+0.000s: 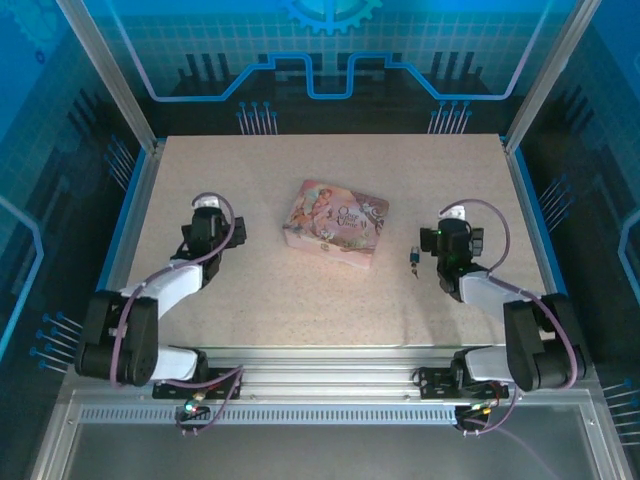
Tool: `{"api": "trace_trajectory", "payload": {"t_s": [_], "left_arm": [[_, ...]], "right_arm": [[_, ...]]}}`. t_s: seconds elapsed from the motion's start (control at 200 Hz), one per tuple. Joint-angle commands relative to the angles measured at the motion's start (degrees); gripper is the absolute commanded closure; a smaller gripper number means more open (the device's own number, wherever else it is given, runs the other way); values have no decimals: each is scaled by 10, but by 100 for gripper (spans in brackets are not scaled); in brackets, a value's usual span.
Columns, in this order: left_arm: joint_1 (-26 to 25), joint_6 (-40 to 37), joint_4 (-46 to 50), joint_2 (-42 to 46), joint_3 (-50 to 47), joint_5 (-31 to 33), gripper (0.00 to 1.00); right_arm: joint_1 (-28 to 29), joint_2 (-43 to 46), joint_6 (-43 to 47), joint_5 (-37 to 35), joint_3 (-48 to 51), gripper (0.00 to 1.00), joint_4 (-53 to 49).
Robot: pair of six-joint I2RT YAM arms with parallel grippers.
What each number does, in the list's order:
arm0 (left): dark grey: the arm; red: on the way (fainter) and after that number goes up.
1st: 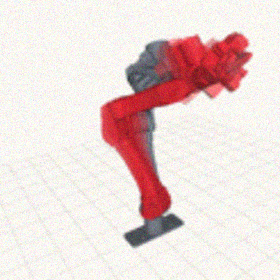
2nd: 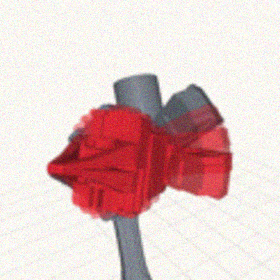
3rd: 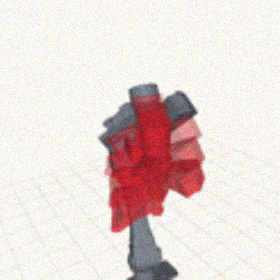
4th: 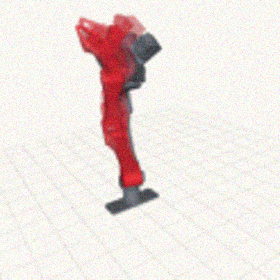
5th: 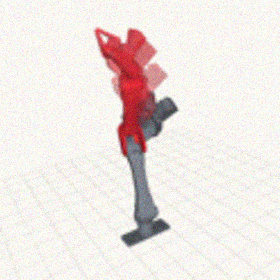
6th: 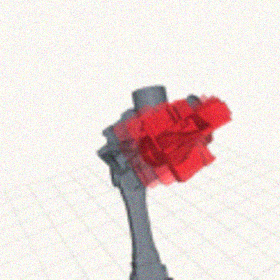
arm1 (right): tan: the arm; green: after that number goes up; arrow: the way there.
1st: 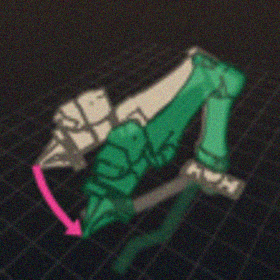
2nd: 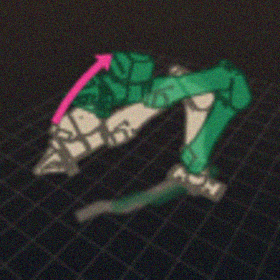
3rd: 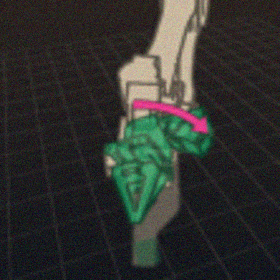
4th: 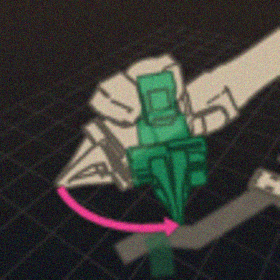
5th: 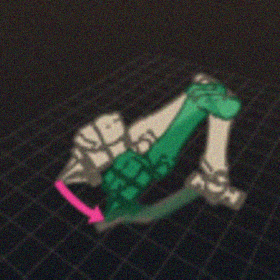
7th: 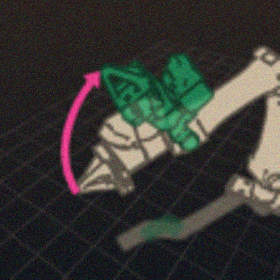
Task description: Unlock a padlock with a key
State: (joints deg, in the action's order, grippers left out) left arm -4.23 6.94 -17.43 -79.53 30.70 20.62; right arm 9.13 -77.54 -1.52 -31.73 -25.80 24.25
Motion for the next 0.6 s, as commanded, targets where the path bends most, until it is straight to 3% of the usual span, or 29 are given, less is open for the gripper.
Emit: {"api": "trace_trajectory", "payload": {"t_s": [0.0, 0.065, 0.15, 0.195, 0.255, 0.335, 0.395, 0.595], "left_arm": [[18, -17, -141, -13, -26, -46, 1], [19, -35, -149, -25, -18, -51, 1], [24, -53, -187, -49, -20, -79, 1], [24, -66, -267, -74, -43, -89, 1], [25, -63, -260, -65, -55, -98, 1], [25, -72, -408, -104, -105, -102, 1], [26, -54, -342, -87, -88, -77, 1], [16, -60, -367, -93, -95, -42, 1]], "right_arm": [[18, -7, 49, 11, 4, 0, 103], [17, -4, 68, 67, 3, 0, 96], [-7, -3, 27, 166, -3, 0, 89], [-6, -19, 27, 149, -4, 0, 111], [-22, -51, 9, 153, 5, 0, 155], [-33, -94, 16, 192, 31, 0, 248], [-40, -87, 15, 224, 24, 0, 215], [-36, -87, 7, 192, 21, 0, 211]]}}
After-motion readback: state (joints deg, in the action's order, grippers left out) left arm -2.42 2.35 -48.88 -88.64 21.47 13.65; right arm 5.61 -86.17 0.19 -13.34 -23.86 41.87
